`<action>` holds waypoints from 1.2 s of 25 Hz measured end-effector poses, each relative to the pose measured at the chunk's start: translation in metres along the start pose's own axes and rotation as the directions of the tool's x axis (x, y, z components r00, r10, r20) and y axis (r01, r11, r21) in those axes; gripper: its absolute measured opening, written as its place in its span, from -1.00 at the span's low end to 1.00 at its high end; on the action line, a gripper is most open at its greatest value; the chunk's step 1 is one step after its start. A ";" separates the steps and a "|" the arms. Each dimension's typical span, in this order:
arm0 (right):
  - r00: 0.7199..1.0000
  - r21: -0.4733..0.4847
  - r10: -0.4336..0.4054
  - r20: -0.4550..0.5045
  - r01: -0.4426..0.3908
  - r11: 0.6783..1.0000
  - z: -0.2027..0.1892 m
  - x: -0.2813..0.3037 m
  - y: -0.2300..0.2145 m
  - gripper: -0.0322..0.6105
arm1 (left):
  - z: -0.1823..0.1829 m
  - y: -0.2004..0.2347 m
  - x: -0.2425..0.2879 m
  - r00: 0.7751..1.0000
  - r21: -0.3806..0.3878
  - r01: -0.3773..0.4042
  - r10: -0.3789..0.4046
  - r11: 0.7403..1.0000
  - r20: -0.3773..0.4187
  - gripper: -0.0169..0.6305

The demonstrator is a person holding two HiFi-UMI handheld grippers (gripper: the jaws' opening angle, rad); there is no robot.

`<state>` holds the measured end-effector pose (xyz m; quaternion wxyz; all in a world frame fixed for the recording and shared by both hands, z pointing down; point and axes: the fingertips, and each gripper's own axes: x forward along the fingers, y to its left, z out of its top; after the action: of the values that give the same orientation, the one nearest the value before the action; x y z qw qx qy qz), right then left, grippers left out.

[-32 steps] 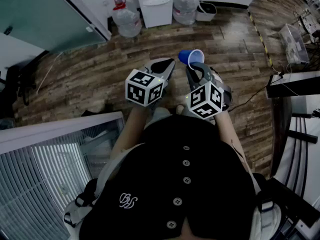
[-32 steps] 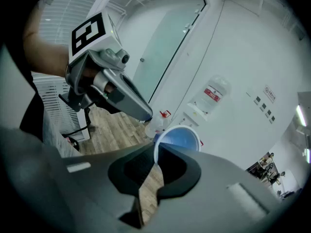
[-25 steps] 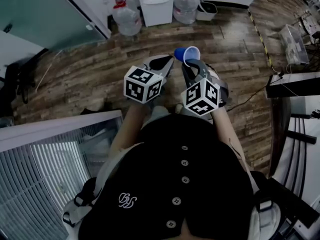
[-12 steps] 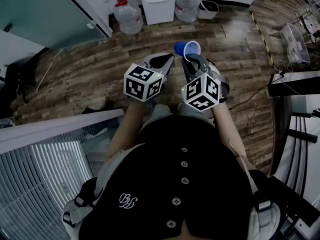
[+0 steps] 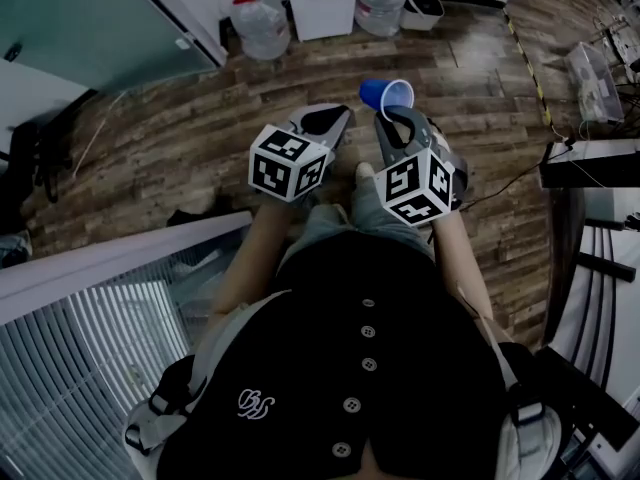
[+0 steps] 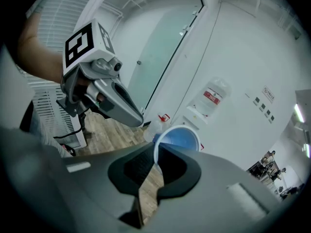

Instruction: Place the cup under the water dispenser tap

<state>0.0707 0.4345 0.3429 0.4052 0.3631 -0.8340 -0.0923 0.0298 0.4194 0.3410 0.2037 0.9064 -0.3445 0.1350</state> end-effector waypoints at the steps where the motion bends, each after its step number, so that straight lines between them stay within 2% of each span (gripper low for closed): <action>1: 1.000 0.005 0.009 -0.004 -0.009 1.000 -0.001 0.003 0.001 -0.83 | 0.000 0.003 0.001 1.000 -0.007 0.002 -0.002 1.000 0.002 -0.95; 11: 0.997 0.042 0.070 -0.031 -0.068 0.997 -0.010 0.061 -0.035 -0.83 | 0.018 0.050 0.046 1.000 -0.057 -0.010 0.010 0.998 0.006 -0.94; 25: 0.991 -0.005 0.136 0.002 -0.136 0.991 0.004 0.166 -0.155 -0.83 | 0.096 0.150 0.143 0.997 -0.079 -0.079 0.080 0.994 0.007 -0.94; 30: 0.987 -0.031 0.161 0.007 -0.161 0.986 0.002 0.191 -0.188 -0.83 | 0.115 0.177 0.173 0.993 -0.113 -0.112 0.115 0.987 0.019 -0.94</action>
<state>0.0909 0.1688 0.3733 0.4127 0.2878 -0.8611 -0.0736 0.0472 0.1474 0.3551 0.2420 0.8741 -0.4049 0.1155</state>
